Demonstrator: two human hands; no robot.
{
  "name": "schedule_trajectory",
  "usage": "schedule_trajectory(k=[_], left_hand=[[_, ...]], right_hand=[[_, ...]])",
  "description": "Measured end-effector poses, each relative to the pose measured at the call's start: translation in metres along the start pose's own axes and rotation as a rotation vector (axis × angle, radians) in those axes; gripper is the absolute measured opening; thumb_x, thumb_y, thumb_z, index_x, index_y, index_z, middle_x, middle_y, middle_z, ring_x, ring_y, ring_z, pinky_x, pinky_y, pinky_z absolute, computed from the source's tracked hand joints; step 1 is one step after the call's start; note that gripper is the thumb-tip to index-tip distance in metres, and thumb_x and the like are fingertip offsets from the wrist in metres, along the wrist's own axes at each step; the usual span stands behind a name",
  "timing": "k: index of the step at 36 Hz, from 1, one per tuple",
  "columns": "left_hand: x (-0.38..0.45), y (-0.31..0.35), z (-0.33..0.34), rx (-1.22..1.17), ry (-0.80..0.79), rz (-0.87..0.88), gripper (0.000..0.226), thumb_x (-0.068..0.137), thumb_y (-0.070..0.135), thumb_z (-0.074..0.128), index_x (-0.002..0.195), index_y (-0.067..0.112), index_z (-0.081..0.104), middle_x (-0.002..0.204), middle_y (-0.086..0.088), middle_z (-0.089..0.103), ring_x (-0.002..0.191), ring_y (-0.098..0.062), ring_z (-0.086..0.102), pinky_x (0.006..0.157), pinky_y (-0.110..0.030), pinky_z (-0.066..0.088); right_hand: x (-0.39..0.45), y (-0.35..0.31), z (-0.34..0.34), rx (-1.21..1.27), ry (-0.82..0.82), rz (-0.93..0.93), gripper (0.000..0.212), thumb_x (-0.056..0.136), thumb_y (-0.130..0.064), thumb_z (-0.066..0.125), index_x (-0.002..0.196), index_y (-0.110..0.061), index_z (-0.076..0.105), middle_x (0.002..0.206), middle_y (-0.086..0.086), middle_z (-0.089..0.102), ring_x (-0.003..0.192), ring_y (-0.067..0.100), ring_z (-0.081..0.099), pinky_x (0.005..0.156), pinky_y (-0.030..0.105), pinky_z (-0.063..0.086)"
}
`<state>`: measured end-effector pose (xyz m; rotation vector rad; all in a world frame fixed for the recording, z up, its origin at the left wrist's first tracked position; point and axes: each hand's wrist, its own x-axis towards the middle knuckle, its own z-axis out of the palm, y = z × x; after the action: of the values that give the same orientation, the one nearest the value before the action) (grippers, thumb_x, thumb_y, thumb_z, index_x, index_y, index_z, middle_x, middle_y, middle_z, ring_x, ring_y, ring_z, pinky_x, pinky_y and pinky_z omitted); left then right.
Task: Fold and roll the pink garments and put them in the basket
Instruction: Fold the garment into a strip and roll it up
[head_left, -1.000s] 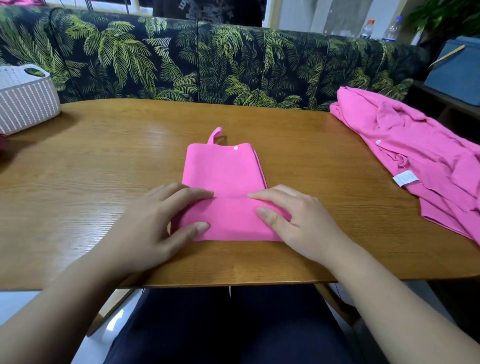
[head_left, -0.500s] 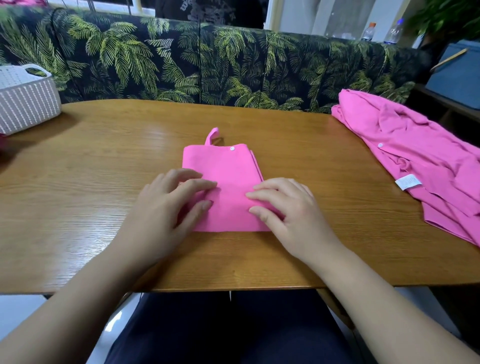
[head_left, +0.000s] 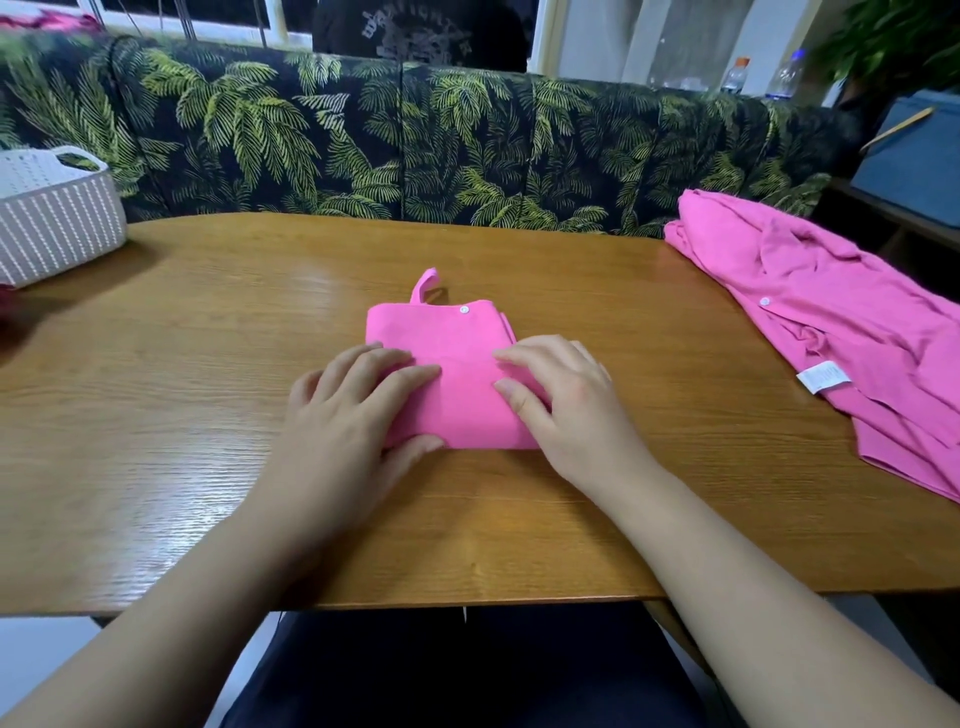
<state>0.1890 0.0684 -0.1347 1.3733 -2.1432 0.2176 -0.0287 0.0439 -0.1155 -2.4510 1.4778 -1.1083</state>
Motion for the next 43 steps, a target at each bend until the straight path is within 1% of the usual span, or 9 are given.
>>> schedule_trajectory(k=[5,8,13,18,25,29,33,36,43], left_hand=[[0.012,-0.006,-0.001,-0.059,-0.093,-0.094,0.067,0.084,0.067,0.031,0.134,0.028,0.052,0.133,0.004,0.053,0.128,-0.020,0.040,0.095,-0.046,0.038],[0.020,-0.005,-0.001,-0.053,-0.107,-0.123,0.072,0.082,0.070,0.023,0.136,0.030,0.049,0.135,0.008,0.050,0.130,-0.016,0.037,0.099,-0.041,0.031],[0.029,-0.007,0.001,-0.036,-0.141,-0.185,0.080,0.078,0.073,0.015,0.139,0.029,0.045,0.142,0.003,0.043,0.135,-0.019,0.032,0.103,-0.043,0.029],[0.026,-0.010,0.006,0.030,-0.025,-0.052,0.063,0.089,0.065,0.032,0.129,0.022,0.055,0.133,-0.013,0.046,0.123,-0.033,0.040,0.092,-0.051,0.042],[0.011,-0.010,0.008,-0.017,-0.007,0.026,0.063,0.076,0.055,0.051,0.131,0.026,0.045,0.131,-0.010,0.045,0.126,-0.034,0.039,0.100,-0.052,0.039],[0.006,-0.015,0.003,-0.064,-0.016,0.062,0.068,0.075,0.056,0.054,0.132,0.022,0.043,0.130,-0.014,0.047,0.127,-0.035,0.039,0.108,-0.045,0.031],[-0.002,-0.014,-0.009,-0.112,-0.038,0.123,0.062,0.080,0.056,0.054,0.131,0.022,0.044,0.129,-0.012,0.047,0.123,-0.034,0.041,0.107,-0.039,0.030],[-0.008,-0.013,-0.021,-0.201,-0.038,0.140,0.053,0.081,0.055,0.056,0.125,0.026,0.048,0.130,-0.008,0.045,0.119,-0.029,0.047,0.101,-0.038,0.040],[-0.010,-0.020,-0.022,-0.304,-0.019,0.157,0.053,0.081,0.060,0.057,0.122,0.026,0.056,0.125,0.001,0.050,0.120,-0.021,0.045,0.101,-0.030,0.036]], right_hand=[[-0.008,0.000,0.000,-0.138,-0.094,-0.073,0.063,0.079,-0.059,0.055,0.130,-0.022,0.051,0.132,-0.004,0.047,0.127,0.012,0.033,0.106,0.032,0.025],[-0.006,0.002,0.001,-0.196,-0.178,-0.066,0.071,0.078,-0.043,0.072,0.138,-0.019,0.043,0.142,-0.002,0.038,0.138,0.015,0.023,0.117,0.036,0.013],[0.009,0.005,-0.003,-0.177,-0.217,-0.057,0.068,0.079,-0.035,0.075,0.138,-0.020,0.045,0.141,-0.003,0.043,0.135,0.015,0.031,0.112,0.031,0.023],[0.022,0.006,-0.009,-0.161,-0.299,-0.023,0.065,0.081,-0.040,0.072,0.140,-0.025,0.046,0.140,-0.007,0.047,0.132,0.014,0.036,0.109,0.033,0.030],[0.022,-0.001,-0.014,-0.176,-0.341,-0.020,0.066,0.081,-0.052,0.067,0.139,-0.030,0.046,0.136,-0.008,0.051,0.123,0.015,0.039,0.103,0.032,0.030],[0.016,-0.011,-0.019,-0.138,-0.362,-0.024,0.063,0.082,-0.054,0.065,0.137,-0.028,0.048,0.130,-0.007,0.054,0.117,0.013,0.042,0.093,0.027,0.031],[0.012,-0.019,-0.026,-0.089,-0.429,0.002,0.054,0.083,-0.058,0.061,0.127,-0.028,0.051,0.104,-0.015,0.047,0.099,0.007,0.043,0.077,0.024,0.029],[0.011,-0.022,-0.028,-0.059,-0.459,0.013,0.051,0.079,-0.062,0.062,0.117,-0.029,0.056,0.104,-0.015,0.055,0.094,0.007,0.050,0.078,0.028,0.040],[0.013,-0.025,-0.030,0.023,-0.493,0.083,0.048,0.075,-0.066,0.063,0.109,-0.031,0.062,0.099,-0.012,0.066,0.089,0.008,0.060,0.077,0.036,0.052]])
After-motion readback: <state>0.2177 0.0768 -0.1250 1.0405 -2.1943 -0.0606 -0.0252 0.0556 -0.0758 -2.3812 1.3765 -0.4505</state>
